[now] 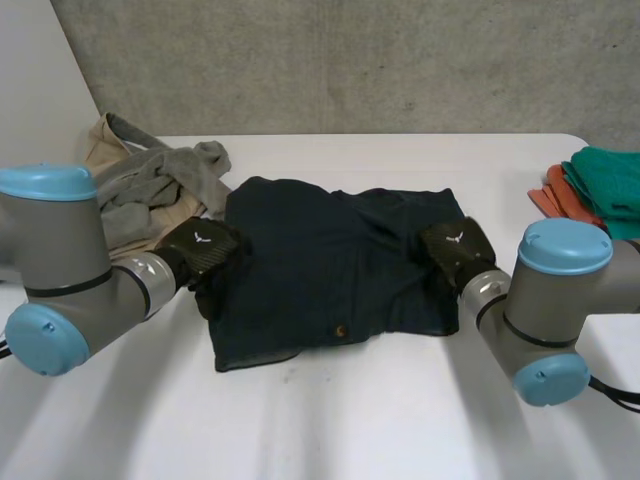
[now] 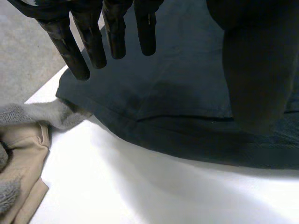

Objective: Fold the laundry.

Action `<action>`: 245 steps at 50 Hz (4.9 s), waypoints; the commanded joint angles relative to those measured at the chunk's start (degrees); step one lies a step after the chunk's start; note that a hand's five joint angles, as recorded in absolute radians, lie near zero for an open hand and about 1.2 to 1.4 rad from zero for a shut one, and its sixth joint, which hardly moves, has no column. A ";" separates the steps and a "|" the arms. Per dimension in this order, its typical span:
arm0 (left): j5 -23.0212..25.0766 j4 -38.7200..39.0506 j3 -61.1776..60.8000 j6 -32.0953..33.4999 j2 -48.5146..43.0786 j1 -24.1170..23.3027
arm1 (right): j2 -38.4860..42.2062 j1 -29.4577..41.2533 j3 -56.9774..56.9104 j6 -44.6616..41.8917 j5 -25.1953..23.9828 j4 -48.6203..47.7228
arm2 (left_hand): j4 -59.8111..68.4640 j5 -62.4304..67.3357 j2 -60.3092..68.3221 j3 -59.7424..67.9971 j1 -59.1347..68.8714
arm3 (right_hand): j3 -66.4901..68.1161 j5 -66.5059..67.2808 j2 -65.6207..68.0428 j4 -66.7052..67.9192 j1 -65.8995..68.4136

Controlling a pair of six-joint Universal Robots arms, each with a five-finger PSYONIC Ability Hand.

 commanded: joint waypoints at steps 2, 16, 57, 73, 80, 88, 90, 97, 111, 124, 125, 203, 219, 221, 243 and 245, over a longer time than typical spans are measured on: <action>-0.21 1.85 -3.72 -0.08 4.99 -1.32 | -6.72 -5.47 -3.71 -2.03 0.01 -3.59 | 2.28 2.23 2.03 2.14 1.84 | 14.06 15.35 13.01 11.63 17.11; -0.30 4.58 -4.52 -2.54 6.40 -2.99 | 16.47 -16.38 -34.03 -18.21 -10.45 -9.21 | 1.94 1.89 1.70 1.80 1.50 | 14.06 15.35 13.01 11.63 17.11; -0.47 7.84 -2.15 -7.11 6.67 -3.52 | -5.06 3.92 -2.31 20.99 7.38 22.79 | 1.10 1.05 0.86 0.96 0.66 | -53.01 -51.72 -54.06 -55.44 -49.96; -0.47 8.10 -2.32 -7.20 6.49 -3.52 | 0.48 6.20 -2.40 20.03 13.01 12.33 | 0.76 0.71 0.52 0.63 0.32 | -28.18 -26.89 -29.23 -30.61 -25.13; -0.47 8.80 -2.41 -7.20 6.31 -3.60 | 0.31 6.12 -1.35 16.77 13.45 9.34 | 0.59 0.55 0.35 0.46 0.16 | 14.01 15.30 12.96 11.58 17.06; -0.74 10.91 -1.88 -8.69 6.23 -3.43 | -10.30 6.64 2.17 11.60 11.61 3.97 | -2.59 -2.64 -2.83 -2.73 -3.03 | 14.06 15.35 13.01 11.63 17.11; -0.91 12.14 -1.01 -10.09 5.53 -3.08 | -12.43 7.08 2.26 9.22 10.82 4.41 | -4.61 -4.66 -4.86 -4.75 -5.05 | 14.06 15.35 13.01 11.63 17.11; -1.09 12.50 3.74 -14.93 -0.97 -3.08 | -22.18 12.00 2.35 3.41 7.30 9.42 | -5.29 -5.34 -5.54 -5.43 -5.73 | 14.06 15.35 13.01 11.63 17.11; -1.18 12.58 12.71 -19.24 -13.99 -4.31 | -35.89 16.57 6.12 6.21 6.95 13.99 | 2.58 2.53 2.34 2.45 2.14 | 14.06 15.35 13.01 11.63 17.11; -4.94 10.65 10.70 -27.41 -5.24 -4.75 | -39.33 13.86 7.44 6.92 6.59 14.08 | 62.81 62.76 62.57 62.67 62.37 | 14.06 15.35 13.01 11.63 17.11; -5.39 10.65 10.08 -27.41 -3.20 -4.22 | -39.33 13.16 7.36 6.84 6.51 13.99 | 62.81 62.76 62.57 62.67 62.37 | 14.06 15.35 13.01 11.63 17.11; -13.39 26.41 -4.50 -24.00 6.05 -5.44 | -3.47 -3.99 -6.81 -7.39 -3.51 -6.23 | 62.81 62.76 62.57 62.67 62.37 | 14.06 15.35 13.01 11.63 17.11; -17.96 -12.35 -17.52 -12.74 25.02 -13.62 | -23.05 -4.25 11.04 -31.29 -3.42 34.95 | 62.81 62.76 62.57 62.67 62.37 | 14.06 15.35 13.01 11.63 17.11; -17.79 -17.10 -18.31 -11.86 27.22 -14.85 | -27.01 -4.60 14.11 -35.95 -3.51 43.76 | 62.81 62.76 62.57 62.67 62.37 | 14.06 15.35 13.01 11.63 17.11; -17.26 0.96 -0.93 -2.28 11.08 -16.35 | -19.32 -9.62 2.29 -27.04 -4.42 37.49 | 62.81 62.76 62.57 62.67 62.37 | 14.06 15.35 13.01 11.63 17.11; -17.26 7.64 4.87 -2.19 5.10 -15.73 | -16.75 -9.44 -0.81 -24.20 -1.68 33.96 | 62.81 62.76 62.57 62.67 62.37 | 14.06 15.35 13.01 11.63 17.11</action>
